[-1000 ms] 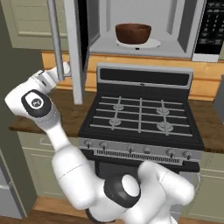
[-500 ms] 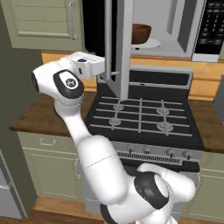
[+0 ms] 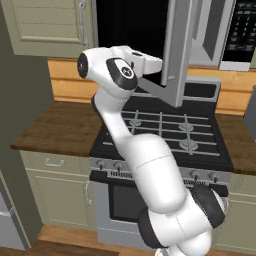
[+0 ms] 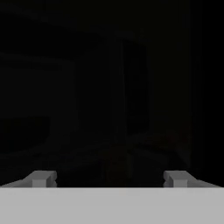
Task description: Pick the garlic from the sink and place it in the bowl. Then pick the bowl and place it in the microwave. Then close the microwave door and press the start button.
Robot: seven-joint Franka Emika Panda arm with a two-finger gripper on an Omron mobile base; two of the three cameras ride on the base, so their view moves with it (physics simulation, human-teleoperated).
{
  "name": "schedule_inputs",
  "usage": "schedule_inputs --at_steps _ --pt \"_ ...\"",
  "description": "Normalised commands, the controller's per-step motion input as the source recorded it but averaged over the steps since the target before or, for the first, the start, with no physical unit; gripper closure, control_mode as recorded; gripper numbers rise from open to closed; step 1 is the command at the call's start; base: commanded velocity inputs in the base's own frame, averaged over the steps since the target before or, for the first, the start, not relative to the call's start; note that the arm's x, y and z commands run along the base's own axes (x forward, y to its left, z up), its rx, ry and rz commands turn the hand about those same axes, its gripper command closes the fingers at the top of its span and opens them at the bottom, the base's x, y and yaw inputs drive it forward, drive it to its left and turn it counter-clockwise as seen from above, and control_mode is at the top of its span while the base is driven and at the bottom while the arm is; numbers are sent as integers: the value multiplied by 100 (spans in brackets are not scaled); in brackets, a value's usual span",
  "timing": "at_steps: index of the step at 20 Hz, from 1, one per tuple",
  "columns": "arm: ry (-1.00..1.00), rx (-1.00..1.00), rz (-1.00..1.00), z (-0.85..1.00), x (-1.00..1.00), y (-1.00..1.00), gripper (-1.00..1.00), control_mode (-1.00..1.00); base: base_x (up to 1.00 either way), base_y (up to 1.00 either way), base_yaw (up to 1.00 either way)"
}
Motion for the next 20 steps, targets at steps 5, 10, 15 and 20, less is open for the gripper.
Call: schedule_inputs --at_steps 5,10,15,20 --pt "0 9 7 -1 45 -92 -100 -100 0 0 0" --pt "-1 11 9 0 59 -56 -100 -100 0 0 0" --pt "0 11 12 0 74 -38 -100 -100 0 0 0" --pt "0 3 8 0 47 -26 -100 -100 0 0 0"
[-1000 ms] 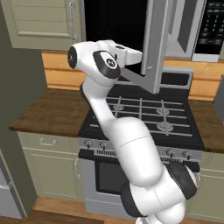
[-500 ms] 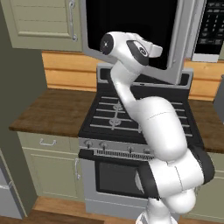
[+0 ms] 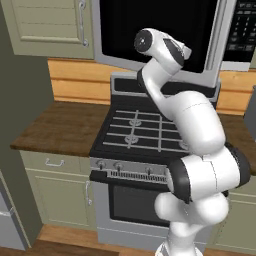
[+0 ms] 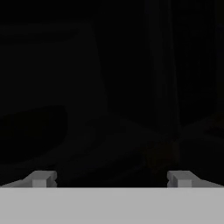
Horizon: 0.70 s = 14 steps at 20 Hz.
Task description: Pick the garlic from the sink and place it in the bowl. Then pick the bowl and place it in the microwave. Then close the microwave door and press the start button.
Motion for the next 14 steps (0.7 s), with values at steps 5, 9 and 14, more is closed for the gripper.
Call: schedule_inputs --at_steps 5,9,14 --pt "-2 2 4 -9 42 -52 -100 -100 0 0 0" --pt "-3 5 10 -6 42 -48 -100 -100 0 0 0" --pt "-1 4 9 -4 46 -45 -100 -100 0 0 0"
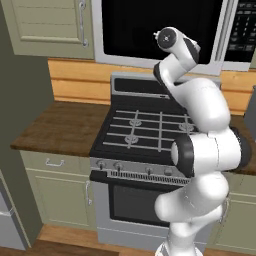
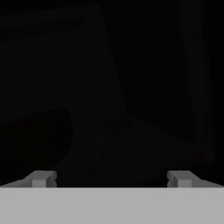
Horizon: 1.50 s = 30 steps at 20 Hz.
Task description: Pick the garlic from the sink and place it in the bowl. Then pick the bowl and place it in the microwave. Then close the microwave door and press the start button.
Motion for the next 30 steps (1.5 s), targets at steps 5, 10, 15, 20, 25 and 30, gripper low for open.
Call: schedule_inputs --at_steps 5,10,15,20,25,30 --pt "0 4 6 -4 60 -45 -100 -100 0 0 0" --pt "0 4 7 -19 69 -49 -100 -100 0 0 0" --pt "0 3 10 -29 51 -33 -100 -100 0 0 0" --pt "-4 0 3 22 -92 0 -100 -100 0 0 0" --pt "0 0 3 15 -100 0 -100 -100 0 0 0" --pt "-2 -1 6 0 -100 0 -100 -100 0 0 0"
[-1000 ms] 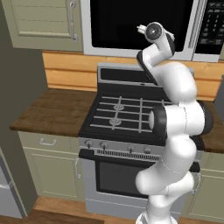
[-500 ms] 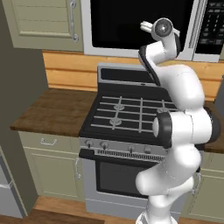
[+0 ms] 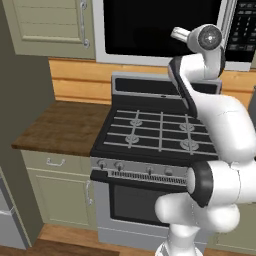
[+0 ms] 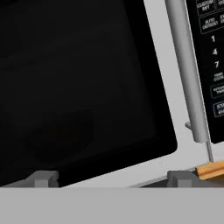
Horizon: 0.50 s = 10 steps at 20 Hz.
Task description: Pick the garlic from the sink and place it in the bowl. Then pick the bowl and place it in the microwave. Then close the microwave door and press the start button.
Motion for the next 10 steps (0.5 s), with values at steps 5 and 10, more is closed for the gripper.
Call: schedule_inputs --at_steps 5,10 --pt "-3 -9 6 -10 -100 0 100 -100 0 0 0" --pt "-4 -8 2 -17 -84 -27 100 -100 0 0 0"
